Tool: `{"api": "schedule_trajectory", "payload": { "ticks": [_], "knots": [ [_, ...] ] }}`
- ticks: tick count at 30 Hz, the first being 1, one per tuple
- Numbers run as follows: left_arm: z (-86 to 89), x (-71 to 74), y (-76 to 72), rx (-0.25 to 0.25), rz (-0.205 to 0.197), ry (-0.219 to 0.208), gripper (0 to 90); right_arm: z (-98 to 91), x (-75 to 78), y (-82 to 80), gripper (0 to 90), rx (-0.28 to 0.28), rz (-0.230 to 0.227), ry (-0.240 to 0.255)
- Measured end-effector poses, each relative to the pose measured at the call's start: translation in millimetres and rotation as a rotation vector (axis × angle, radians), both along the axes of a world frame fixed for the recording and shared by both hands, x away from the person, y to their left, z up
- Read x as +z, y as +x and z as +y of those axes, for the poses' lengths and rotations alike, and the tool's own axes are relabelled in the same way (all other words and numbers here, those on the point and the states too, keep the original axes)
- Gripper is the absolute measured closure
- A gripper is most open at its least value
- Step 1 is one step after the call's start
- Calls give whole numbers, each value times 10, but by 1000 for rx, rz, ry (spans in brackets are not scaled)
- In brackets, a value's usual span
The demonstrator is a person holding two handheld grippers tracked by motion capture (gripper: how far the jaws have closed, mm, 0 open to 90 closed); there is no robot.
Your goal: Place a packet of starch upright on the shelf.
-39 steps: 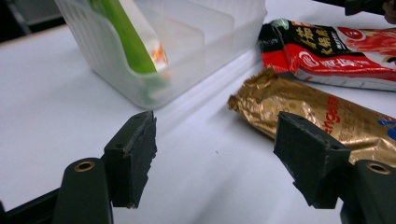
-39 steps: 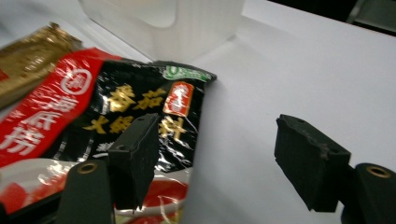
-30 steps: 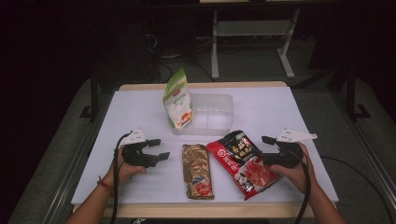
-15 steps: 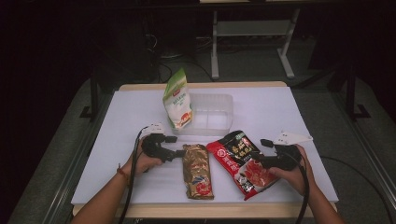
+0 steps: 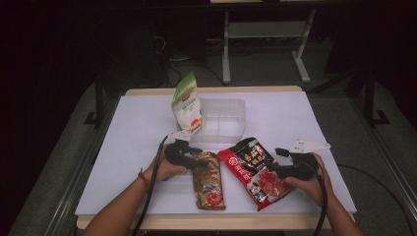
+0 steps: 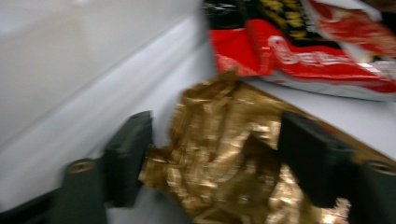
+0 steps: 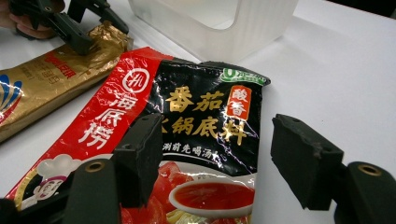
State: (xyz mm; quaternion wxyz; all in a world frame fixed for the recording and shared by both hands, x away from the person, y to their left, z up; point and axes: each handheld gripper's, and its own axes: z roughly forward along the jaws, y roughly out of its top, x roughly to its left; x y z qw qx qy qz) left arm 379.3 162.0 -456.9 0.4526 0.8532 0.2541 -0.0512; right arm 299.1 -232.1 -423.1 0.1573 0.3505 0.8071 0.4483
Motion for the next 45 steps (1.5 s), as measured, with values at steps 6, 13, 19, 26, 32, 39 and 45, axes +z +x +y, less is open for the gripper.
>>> {"api": "schedule_trajectory", "payload": {
  "ticks": [6,13,19,26,32,39,45],
  "knots": [
    [19,-28,-13,0,67,-53,542,-21,-6,5,330,-2,6,2],
    [14,14,-53,37,11,-23,801,-20,-16,15,329,-1,11,1],
    [50,49,-87,71,-10,-56,859,-49,0,6,326,-9,1,6],
    [200,298,-203,110,-50,-162,871,-92,10,15,319,-26,-5,19],
    [357,572,-338,143,-106,-268,874,-133,14,31,315,-42,-6,31],
    [452,814,-452,142,-150,-361,876,-153,25,48,305,-57,-11,45],
    [508,923,-501,156,-145,-434,877,-188,17,52,302,-73,-15,41]
  ]
}}
